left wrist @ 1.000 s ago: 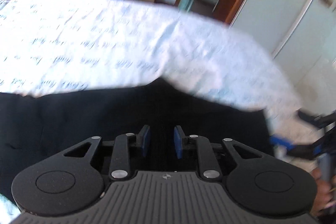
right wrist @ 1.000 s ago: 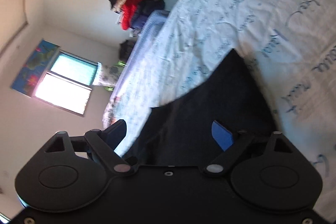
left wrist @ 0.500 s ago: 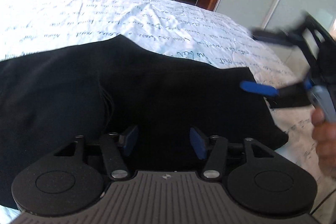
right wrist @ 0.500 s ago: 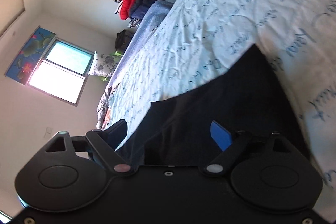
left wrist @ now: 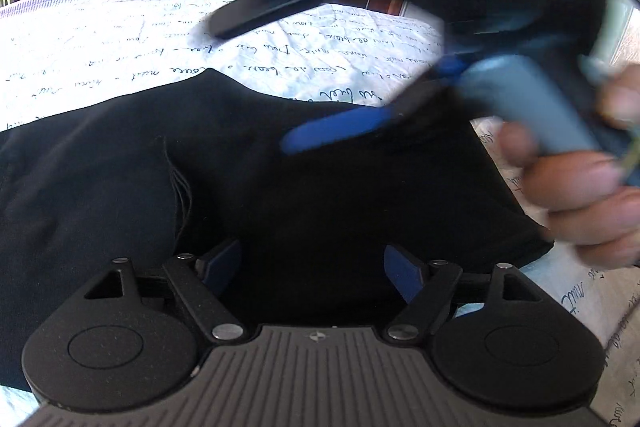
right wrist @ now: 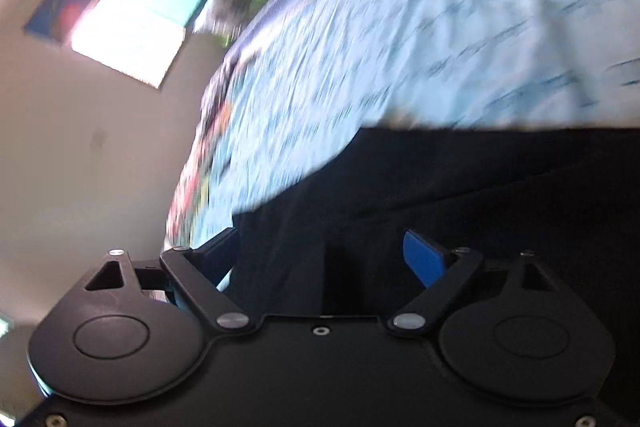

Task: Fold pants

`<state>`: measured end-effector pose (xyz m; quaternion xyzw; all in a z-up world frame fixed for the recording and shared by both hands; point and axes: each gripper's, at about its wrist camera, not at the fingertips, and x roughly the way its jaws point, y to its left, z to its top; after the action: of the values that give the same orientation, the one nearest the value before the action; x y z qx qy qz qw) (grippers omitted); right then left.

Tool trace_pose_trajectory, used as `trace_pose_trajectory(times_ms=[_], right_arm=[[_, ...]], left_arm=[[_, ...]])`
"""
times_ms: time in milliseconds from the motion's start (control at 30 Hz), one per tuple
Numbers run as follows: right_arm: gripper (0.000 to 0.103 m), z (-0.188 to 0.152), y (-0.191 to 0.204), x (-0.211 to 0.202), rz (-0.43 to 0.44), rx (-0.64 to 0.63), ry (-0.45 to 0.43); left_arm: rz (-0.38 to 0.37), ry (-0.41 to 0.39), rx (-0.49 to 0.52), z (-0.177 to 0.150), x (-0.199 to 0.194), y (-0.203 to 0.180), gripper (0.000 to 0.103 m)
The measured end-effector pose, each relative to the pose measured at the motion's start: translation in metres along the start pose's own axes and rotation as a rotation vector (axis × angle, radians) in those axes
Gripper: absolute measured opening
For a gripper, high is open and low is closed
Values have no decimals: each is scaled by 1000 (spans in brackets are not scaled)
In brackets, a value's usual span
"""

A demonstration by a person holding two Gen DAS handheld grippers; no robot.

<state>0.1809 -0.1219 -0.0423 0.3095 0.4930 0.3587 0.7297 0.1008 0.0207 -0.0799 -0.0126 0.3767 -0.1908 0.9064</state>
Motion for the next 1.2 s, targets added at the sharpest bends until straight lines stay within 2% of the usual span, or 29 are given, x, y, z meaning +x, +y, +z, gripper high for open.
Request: trace_pose_trajectory(times_ms=[100, 133, 267, 333, 400, 433, 533, 600, 633, 700, 833, 867, 933, 967, 1033, 1100, 1200], right_arm=[[91, 13, -8, 51, -64, -13, 140], [94, 20, -8, 55, -34, -22, 132], [94, 44, 4, 43, -110, 7, 43], [95, 42, 9, 32, -27, 15, 23], [95, 34, 10, 36, 47, 34, 48], [95, 30, 10, 43, 45, 27, 73], [93, 28, 1, 72, -104, 1, 88], [93, 37, -2, 71, -94, 49, 32], [94, 41, -2, 71, -91, 85, 25], [94, 44, 6, 67, -59, 79, 13], [95, 34, 23, 72, 66, 65, 51], [95, 30, 23, 83, 73, 71, 70], [96, 23, 17, 106, 25, 75, 105], [96, 22, 17, 111, 22, 69, 93], [97, 28, 23, 106, 44, 94, 65], [96, 30, 30, 89, 112, 92, 39], [97, 19, 32, 28, 158, 14, -57]], left_arm=[[12, -4, -1, -2, 0, 1, 82], [12, -8, -1, -3, 0, 2, 82], [-2, -23, -3, -6, 0, 3, 82], [-5, -31, -3, -8, 0, 4, 82], [-5, -37, -3, -10, -1, 4, 83], [-5, -39, 0, -11, 0, 3, 84], [2, -53, 13, -16, -3, 1, 85], [1, -70, 18, -21, -4, 2, 85], [1, -80, 22, -25, -5, 1, 85], [5, -95, 28, -31, -6, -2, 85], [-1, -100, 21, -34, -6, -2, 86], [1, -100, 27, -34, -5, -4, 87], [14, -103, 44, -36, -4, -7, 87], [20, -106, 48, -37, -4, -9, 87], [16, -112, 33, -39, -9, -8, 87], [2, -102, 3, -36, -18, -4, 87], [-35, -136, -33, -22, -35, 3, 87]])
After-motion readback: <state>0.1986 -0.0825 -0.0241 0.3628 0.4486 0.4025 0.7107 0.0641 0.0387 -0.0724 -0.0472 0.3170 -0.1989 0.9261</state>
